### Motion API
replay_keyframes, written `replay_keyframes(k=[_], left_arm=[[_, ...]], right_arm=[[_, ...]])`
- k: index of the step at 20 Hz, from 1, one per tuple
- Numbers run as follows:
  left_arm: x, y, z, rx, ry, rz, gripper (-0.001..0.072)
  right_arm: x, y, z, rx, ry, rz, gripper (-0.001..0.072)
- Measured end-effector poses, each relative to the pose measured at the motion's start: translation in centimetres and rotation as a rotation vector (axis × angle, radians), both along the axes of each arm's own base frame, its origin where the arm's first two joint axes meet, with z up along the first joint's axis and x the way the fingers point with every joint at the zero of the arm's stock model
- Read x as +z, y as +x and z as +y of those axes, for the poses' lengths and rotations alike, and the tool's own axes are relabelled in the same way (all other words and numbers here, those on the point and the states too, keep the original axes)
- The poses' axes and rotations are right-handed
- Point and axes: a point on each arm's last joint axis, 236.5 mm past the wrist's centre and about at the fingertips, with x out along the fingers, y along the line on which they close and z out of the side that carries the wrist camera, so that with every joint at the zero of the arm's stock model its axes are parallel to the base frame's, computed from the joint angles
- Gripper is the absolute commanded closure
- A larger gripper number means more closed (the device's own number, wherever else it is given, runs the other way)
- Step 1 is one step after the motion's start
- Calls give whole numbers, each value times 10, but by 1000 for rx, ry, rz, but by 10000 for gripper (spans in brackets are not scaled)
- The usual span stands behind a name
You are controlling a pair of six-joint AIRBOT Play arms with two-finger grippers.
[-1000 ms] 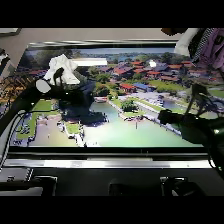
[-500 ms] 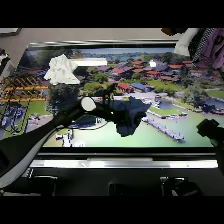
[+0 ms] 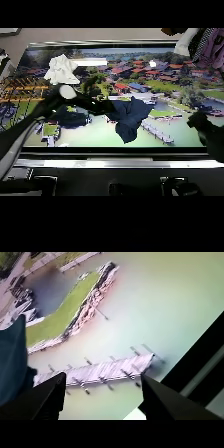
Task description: Fold the clothes and pants, and hang the long-sleeved shirts on hangers.
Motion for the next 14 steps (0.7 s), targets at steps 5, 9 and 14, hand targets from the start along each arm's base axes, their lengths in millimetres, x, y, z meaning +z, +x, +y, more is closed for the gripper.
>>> replay_keyframes(k=[5, 9, 14], left_arm=[[31, 40, 108, 158, 74, -59, 164], [34, 54, 160, 250, 102, -50, 164], [32, 60, 183, 296, 113, -40, 165]], right_arm=[[-58, 62, 19, 109, 264, 120, 34], [-123, 105, 23, 207, 412, 196, 41], [-181, 151, 46, 270, 488, 165, 48]])
